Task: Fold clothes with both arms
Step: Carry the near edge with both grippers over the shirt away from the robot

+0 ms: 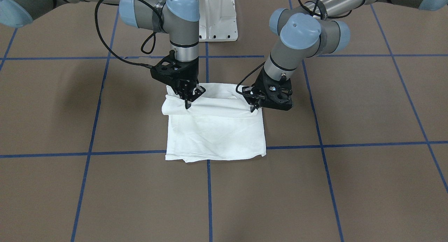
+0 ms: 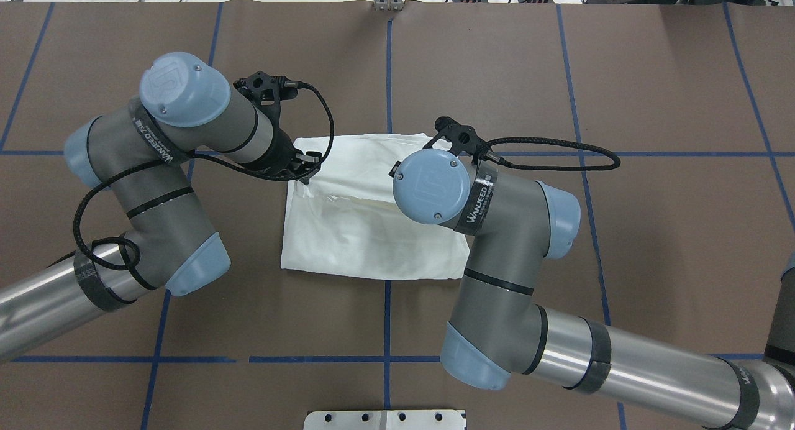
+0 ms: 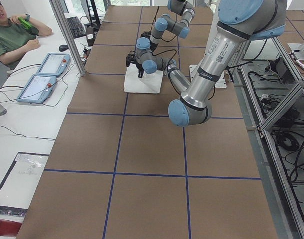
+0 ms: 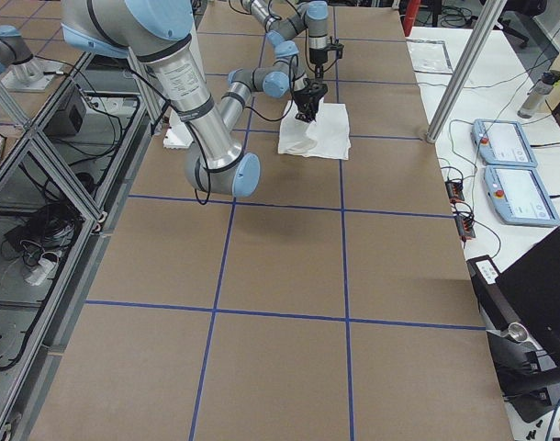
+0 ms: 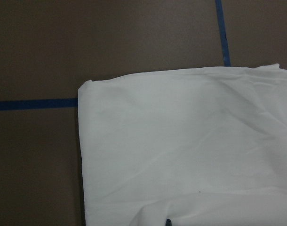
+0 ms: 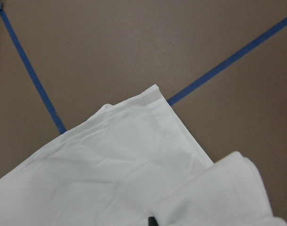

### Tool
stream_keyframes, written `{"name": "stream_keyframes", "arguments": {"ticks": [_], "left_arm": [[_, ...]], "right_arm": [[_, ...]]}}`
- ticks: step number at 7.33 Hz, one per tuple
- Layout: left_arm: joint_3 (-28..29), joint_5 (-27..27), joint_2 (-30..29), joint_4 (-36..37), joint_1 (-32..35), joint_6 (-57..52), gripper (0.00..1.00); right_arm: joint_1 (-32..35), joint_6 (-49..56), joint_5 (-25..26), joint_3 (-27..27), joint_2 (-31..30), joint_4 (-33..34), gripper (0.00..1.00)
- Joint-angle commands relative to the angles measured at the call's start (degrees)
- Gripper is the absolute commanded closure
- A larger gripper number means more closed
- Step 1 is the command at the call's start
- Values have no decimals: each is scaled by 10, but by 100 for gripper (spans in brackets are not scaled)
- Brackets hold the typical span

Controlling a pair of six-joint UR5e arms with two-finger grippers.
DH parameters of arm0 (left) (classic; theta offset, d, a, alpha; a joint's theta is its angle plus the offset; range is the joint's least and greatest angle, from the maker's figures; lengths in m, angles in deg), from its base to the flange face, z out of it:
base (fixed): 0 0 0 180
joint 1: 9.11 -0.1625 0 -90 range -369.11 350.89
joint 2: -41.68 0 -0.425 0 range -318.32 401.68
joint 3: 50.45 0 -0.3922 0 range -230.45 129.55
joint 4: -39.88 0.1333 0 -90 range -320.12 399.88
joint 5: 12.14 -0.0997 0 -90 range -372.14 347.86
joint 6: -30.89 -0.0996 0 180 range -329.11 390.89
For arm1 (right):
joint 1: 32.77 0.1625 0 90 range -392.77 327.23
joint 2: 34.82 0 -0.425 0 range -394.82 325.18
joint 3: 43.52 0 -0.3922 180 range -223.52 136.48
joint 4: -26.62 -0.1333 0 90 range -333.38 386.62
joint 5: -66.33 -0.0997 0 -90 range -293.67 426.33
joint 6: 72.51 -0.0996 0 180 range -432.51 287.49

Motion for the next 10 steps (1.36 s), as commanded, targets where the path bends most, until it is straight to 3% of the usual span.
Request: {"name": "stream_keyframes", "arguments": {"ticks": [1,2,3,5,10], "left_arm": [[39,-2,-23,-2,8,-17,100],[60,-21,-28,-16,9,-25,65],[79,-22,-28,-41,12,-26,1],[79,-18,-26,-43,25,-48,0],[79,-21,-15,-41,0,-99,0]], "right_arm": [[17,26,-1,-25,9,-2,96],[24,45,-5,-60,26,-2,2],[34,53,-15,-113,65,-6,0],[78,107,-91,-130,74,-35,0],[95,205,-159,-123,54,-38,0]]}}
